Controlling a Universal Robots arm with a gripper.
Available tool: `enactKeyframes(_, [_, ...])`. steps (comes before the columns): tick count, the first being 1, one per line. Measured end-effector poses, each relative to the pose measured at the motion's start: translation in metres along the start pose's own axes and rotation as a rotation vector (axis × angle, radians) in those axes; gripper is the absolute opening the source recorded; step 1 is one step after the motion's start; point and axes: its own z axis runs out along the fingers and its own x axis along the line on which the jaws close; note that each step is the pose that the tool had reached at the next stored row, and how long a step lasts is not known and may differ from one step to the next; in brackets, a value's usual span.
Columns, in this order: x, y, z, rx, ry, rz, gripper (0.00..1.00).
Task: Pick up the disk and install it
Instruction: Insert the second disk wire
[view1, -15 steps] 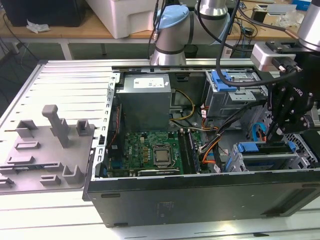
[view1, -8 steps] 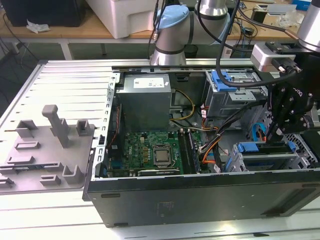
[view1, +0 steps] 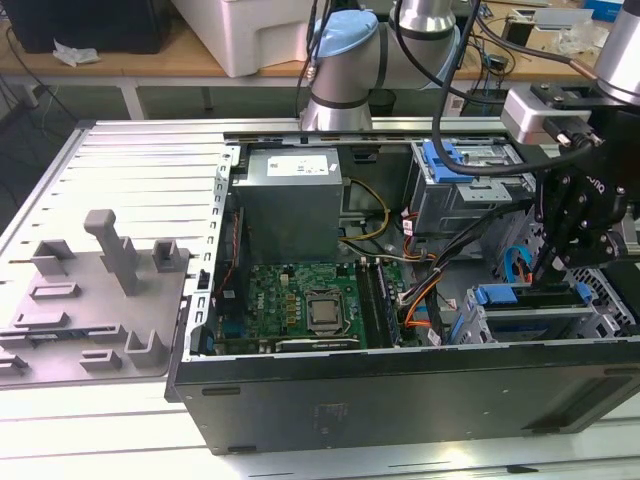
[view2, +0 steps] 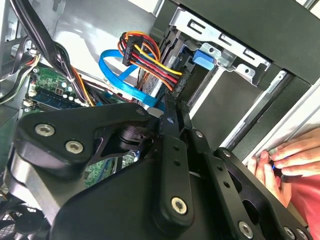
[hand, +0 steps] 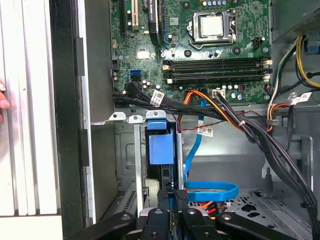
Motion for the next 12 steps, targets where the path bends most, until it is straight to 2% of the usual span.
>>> enactKeyframes(2, [0.0008, -0.0001, 0.0001, -0.0002, -0.0043, 0.0, 0.16])
enactKeyframes(4, [0.0017, -0.0001, 0.0002, -0.0006, -0.0128, 0.0, 0.16])
enactKeyframes(6, [0.0025, -0.0001, 0.0005, -0.0007, -0.0164, 0.0, 0.16])
enactKeyframes(12, [0.003, -0.0001, 0.0017, -0.0008, -0.0174, 0.0, 0.16])
